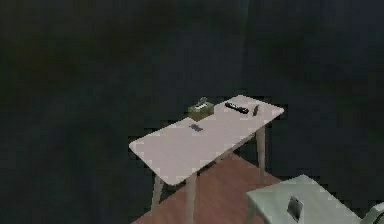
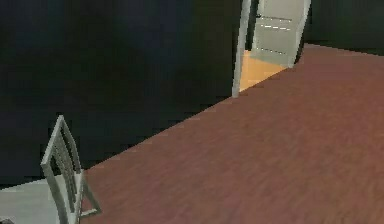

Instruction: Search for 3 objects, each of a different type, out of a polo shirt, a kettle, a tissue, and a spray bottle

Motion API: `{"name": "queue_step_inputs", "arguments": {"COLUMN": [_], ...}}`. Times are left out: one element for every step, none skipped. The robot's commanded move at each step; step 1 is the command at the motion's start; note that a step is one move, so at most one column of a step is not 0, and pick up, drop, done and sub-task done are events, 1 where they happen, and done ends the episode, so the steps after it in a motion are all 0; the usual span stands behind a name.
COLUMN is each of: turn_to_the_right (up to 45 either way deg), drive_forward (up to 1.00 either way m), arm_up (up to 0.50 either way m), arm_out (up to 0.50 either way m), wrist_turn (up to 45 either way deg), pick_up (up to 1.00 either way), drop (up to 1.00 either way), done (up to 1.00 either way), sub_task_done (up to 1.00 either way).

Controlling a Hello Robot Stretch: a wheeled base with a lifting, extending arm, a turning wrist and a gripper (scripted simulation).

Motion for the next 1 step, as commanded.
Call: {"name": "queue_step_inputs", "arguments": {"turn_to_the_right": [0.0], "drive_forward": [0.00], "arm_up": [0.00], "arm_out": [0.00], "wrist_turn": [0.0], "pick_up": [0.00], "drop": [0.00], "done": [1.00], "sub_task_done": [0.00]}}
